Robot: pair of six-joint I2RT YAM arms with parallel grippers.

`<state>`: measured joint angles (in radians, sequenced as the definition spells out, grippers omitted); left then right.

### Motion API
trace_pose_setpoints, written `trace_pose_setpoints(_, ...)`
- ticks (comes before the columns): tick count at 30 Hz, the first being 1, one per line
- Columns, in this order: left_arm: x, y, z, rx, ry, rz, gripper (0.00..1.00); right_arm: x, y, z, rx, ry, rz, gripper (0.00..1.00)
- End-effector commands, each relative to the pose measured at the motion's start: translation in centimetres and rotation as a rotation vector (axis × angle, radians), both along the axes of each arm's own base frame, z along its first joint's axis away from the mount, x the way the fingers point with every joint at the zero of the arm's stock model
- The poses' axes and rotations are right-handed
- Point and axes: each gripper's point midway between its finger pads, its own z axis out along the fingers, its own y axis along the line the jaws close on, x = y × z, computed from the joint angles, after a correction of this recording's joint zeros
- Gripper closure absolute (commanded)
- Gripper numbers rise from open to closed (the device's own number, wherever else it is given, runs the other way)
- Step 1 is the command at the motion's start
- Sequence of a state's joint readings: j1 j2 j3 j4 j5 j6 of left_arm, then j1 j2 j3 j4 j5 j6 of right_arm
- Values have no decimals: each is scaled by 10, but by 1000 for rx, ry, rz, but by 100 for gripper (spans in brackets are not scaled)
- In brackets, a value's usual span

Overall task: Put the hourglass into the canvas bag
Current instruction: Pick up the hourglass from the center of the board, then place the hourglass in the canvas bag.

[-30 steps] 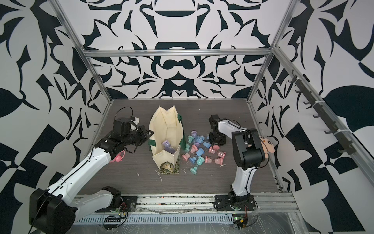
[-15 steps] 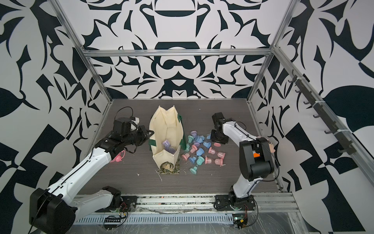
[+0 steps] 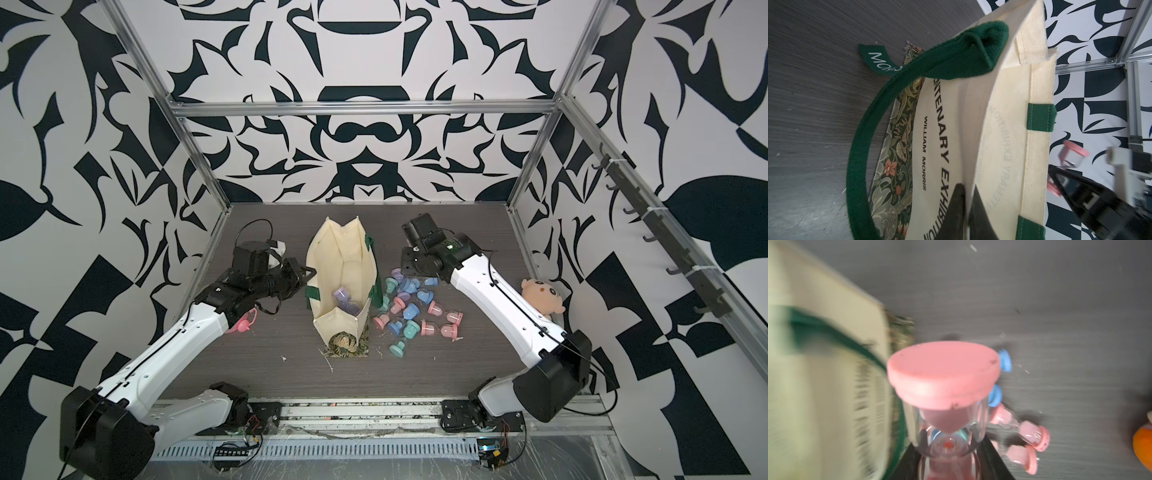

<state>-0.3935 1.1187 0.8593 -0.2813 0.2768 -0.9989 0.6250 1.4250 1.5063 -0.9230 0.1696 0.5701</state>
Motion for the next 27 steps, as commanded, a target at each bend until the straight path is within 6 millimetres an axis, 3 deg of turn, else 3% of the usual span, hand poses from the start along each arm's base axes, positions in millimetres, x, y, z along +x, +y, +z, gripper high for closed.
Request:
trace_pose_setpoints(1,-4,2,4,-3,-7,4,91,-4,22,46,5,-104,13,100)
trace_pose_setpoints(5,-4,2,4,-4,-7,2,93,-14,81,72,48,-153,129,100)
trace_pose_setpoints(10,-5,2,5,-8,-8,-1,95,-18,136,70,38,-147,218,100)
trace_pose_setpoints(14,-5,1,7,-11,-11,-3,96,-16,166,42,37,-70,231,100)
trace_pose_setpoints(20,-4,1,5,-12,-10,-3,98,-10,191,-6,11,54,220,100)
trace_pose_setpoints(27,-4,0,4,-11,-11,-6,99,-9,190,-59,-47,198,184,100)
